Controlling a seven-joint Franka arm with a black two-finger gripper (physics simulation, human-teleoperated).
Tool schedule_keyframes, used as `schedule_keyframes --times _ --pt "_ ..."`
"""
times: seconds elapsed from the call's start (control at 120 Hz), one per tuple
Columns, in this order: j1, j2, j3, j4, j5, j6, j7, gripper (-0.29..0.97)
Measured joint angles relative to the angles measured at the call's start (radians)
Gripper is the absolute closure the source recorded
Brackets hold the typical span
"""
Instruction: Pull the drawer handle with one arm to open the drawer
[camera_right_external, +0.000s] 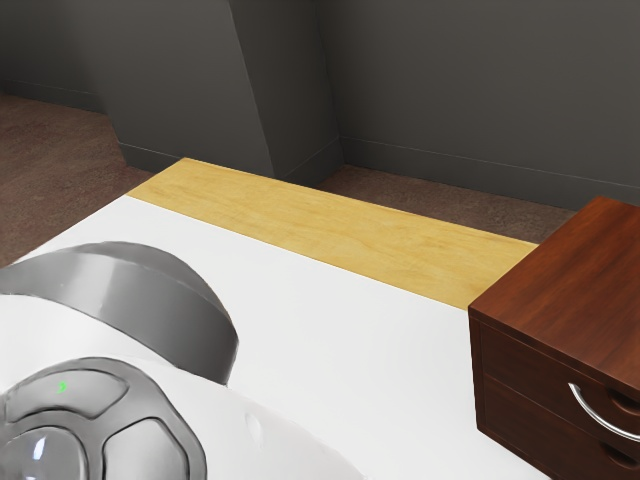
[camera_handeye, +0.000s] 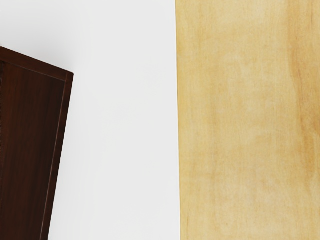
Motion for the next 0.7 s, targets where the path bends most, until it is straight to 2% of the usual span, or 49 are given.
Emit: schedule_keyframes --times 0.317,0.7 --pt "0.086 0.098 0.0 0.021 0.09 0.114 0.078 0.0" --pt "0.103 0.158 0.0 0.029 0.107 0.168 0.122 0.0"
